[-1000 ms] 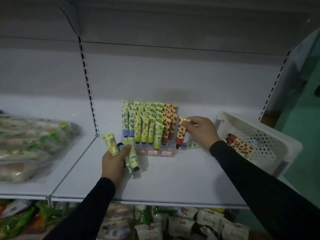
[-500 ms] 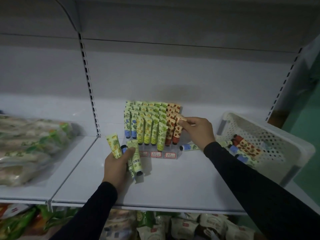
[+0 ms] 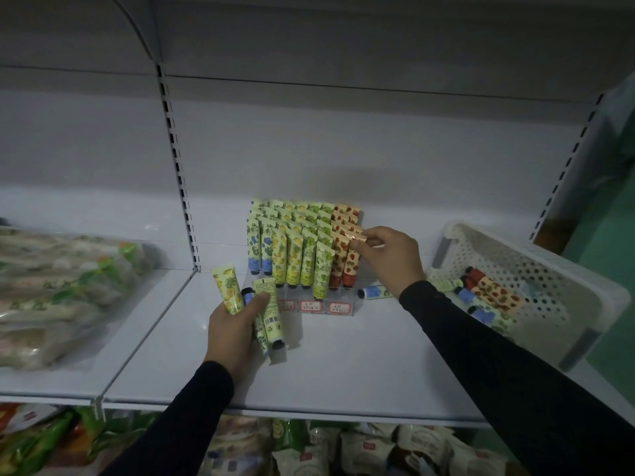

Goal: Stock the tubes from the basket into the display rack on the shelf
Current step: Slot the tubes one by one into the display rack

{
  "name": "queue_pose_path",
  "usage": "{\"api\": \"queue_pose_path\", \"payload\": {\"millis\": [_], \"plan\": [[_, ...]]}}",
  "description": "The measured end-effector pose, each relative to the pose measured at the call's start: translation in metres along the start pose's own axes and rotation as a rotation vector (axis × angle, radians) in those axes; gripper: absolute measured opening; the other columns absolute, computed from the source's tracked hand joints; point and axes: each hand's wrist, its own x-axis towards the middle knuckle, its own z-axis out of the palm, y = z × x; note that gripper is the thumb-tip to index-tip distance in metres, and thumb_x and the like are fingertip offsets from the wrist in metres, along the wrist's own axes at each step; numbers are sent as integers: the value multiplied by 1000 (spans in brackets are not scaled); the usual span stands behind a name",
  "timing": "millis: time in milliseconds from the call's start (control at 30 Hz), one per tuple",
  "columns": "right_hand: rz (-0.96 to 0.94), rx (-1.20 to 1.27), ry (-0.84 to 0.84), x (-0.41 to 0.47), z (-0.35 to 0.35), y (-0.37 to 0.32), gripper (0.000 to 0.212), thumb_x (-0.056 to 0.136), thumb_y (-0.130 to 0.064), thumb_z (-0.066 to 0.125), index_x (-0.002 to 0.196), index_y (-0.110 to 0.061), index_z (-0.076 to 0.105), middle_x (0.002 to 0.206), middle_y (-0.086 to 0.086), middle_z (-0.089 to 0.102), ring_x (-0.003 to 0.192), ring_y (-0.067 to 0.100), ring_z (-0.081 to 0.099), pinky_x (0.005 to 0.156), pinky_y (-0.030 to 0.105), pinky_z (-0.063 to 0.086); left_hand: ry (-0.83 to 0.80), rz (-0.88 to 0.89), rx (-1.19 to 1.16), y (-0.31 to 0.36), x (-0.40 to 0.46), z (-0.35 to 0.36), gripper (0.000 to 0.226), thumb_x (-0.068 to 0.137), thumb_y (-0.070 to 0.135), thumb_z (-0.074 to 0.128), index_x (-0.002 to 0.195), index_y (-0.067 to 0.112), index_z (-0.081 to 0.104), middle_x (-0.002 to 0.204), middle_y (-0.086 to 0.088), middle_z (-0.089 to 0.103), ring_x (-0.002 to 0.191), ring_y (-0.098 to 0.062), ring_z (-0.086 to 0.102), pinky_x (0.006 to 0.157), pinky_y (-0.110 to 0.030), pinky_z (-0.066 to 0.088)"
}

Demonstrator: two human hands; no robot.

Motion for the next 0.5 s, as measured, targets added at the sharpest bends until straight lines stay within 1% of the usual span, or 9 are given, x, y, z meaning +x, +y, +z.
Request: {"api": "queue_pose_path", "payload": {"millis": [133,167,233,267,367,500], "plan": [[-40,-66,26,0,-2,-3,19,90,-26,67,94,-10,75,90,-1,73,75,2,60,66,2,40,7,1,20,-1,2,-1,5,92,4,64,94,5,69,80,-12,75,68,-26,72,55,-34,57],[-46,-80,32,0,-2,-3,19,90,-26,67,94,-9,75,88,-2,72,74,2,59,65,2,39,10,6,29,-1,2,-2,5,91,4,65,94,5,69,81,-13,75,71,-28,71,58,-36,57],[-55,-98,38,0,-2,-3,18,90,-25,67,93,-8,75,83,-5,69,69,-3,56,63,-1,39,14,7,39,-1,3,-2,6,91,5,66,95,5,70,83,-14,75,73,-30,71,60,-38,57],[-58,-103,39,0,-1,-3,18,91,-24,67,92,-8,75,82,-5,68,68,-5,56,62,-2,38,15,5,38,-2,3,-3,6,91,5,66,96,5,70,84,-15,75,72,-29,72,60,-38,57],[-57,-110,34,1,0,-3,20,91,-25,66,92,-7,75,84,-2,69,71,3,57,61,-1,37,12,12,37,0,0,-1,6,91,5,66,96,5,69,81,-12,74,69,-25,71,56,-33,56],[-58,-122,5,4,-3,-2,22,91,-27,67,92,-6,74,87,-1,69,77,8,59,63,1,36,5,10,12,3,-4,3,5,92,2,63,95,2,67,75,-10,73,62,-23,70,50,-29,55]]}}
